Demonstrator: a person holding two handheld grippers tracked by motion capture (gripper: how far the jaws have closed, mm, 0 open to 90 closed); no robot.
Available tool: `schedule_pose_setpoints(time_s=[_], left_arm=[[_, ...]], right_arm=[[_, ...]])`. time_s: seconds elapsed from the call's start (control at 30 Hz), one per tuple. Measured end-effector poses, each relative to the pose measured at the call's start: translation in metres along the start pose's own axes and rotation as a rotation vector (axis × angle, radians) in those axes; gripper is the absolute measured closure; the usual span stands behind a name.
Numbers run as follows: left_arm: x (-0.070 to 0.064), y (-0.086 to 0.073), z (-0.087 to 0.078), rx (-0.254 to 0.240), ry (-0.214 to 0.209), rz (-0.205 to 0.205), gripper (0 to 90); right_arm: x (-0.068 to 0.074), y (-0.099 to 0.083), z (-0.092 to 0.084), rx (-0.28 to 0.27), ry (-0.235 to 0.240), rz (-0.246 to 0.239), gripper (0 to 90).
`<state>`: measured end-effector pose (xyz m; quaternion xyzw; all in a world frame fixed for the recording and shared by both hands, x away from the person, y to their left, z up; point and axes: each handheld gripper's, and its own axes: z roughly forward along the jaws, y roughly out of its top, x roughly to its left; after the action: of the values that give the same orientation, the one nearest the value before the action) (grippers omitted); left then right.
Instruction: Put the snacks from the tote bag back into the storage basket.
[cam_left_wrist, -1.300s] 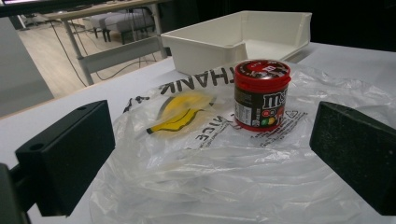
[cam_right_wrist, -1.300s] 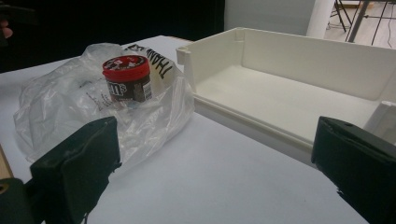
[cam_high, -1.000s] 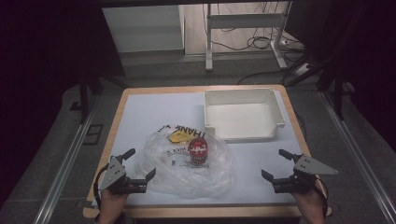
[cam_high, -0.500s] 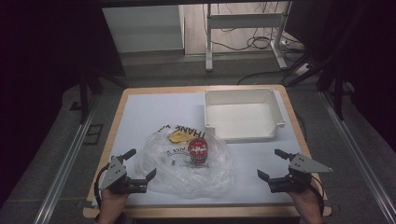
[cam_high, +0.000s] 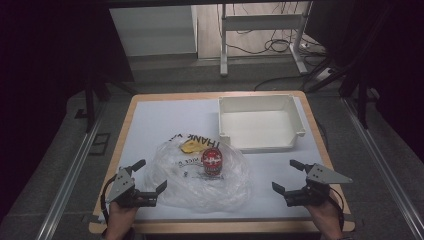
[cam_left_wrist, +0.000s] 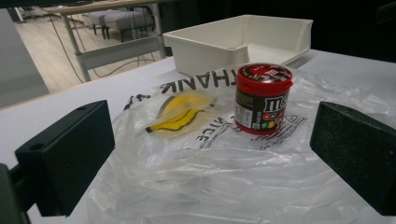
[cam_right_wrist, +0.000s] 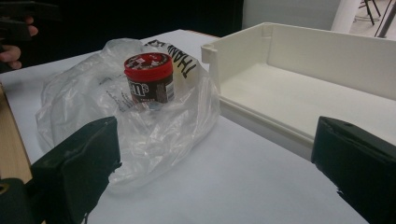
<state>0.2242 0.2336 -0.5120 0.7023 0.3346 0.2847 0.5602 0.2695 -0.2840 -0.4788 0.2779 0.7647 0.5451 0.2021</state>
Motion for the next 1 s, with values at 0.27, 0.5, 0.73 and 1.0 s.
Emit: schedule_pose_setpoints(time_s=[0.27, 0.5, 0.73, 1.0], left_arm=[[-0.003, -0.001, 0.003, 0.017, -0.013, 0.031, 0.0], [-0.003, 0.000, 0.002, 0.018, -0.004, 0.032, 0.0], [-0.003, 0.000, 0.002, 0.020, -0.002, 0.036, 0.0], [-0.004, 0.000, 0.003, 0.023, 0.003, 0.038, 0.0]], right_arm=[[0.002, 0.002, 0.004, 0.007, 0.002, -0.011, 1.4], [0.004, 0.004, 0.010, 0.025, 0.012, -0.020, 1.4], [0.006, 0.006, 0.014, 0.031, 0.026, -0.008, 1.4], [0.006, 0.008, 0.020, 0.034, 0.023, -0.006, 1.4]])
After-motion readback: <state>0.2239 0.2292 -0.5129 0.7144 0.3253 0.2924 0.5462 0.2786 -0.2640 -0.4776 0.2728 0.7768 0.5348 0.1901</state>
